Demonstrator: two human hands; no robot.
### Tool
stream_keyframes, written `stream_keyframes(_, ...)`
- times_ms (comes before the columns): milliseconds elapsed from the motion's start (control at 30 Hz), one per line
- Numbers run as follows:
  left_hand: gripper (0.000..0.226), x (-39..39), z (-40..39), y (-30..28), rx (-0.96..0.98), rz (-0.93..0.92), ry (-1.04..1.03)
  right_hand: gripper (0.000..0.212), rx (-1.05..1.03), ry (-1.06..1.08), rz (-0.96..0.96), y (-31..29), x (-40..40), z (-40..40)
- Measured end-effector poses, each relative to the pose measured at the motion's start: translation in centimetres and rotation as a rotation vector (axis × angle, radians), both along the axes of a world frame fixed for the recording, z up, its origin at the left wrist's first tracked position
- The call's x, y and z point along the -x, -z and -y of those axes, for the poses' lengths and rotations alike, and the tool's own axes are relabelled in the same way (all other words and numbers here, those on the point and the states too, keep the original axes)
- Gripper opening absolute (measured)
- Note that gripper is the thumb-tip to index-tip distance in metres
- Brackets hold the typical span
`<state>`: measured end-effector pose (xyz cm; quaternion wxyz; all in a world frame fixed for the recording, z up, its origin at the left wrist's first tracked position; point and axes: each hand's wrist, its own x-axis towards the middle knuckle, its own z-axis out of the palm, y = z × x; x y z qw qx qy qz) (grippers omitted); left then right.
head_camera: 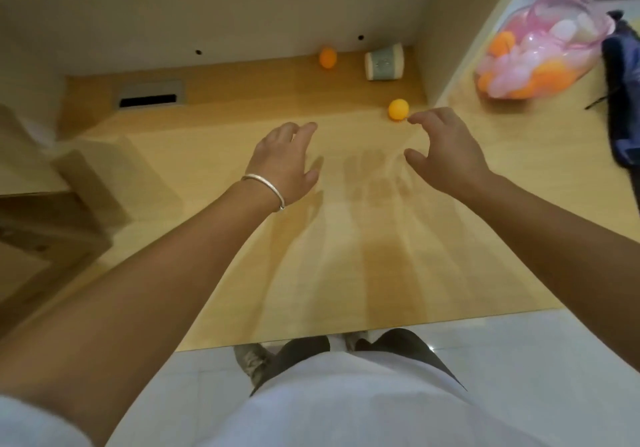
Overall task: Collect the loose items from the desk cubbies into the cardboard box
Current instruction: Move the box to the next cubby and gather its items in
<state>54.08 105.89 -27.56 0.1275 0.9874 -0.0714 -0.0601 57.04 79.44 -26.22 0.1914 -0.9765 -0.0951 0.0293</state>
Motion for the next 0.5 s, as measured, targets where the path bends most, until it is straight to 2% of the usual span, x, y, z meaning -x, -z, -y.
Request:
stream_keyframes(200, 0.078, -6.8, 3.9, 2.9, -0.010, -0.071, -0.038, 0.058, 0.014, -0.042, -0.049, 1.9, -5.8, 3.4)
stream_keyframes(400, 0.077, -14.9, 4.4, 5.9, -0.045, 0.021, -0.111, 0.061, 0.070, -0.170, -0.084, 5.5, -11.2, 1.1)
stream_keyframes(500, 0.077, -19.1, 4.2, 7.5, -0.105, 0.008, -0.149, 0.065, 0.110, -0.183, -0.122, 7.1, -12.9, 0.2)
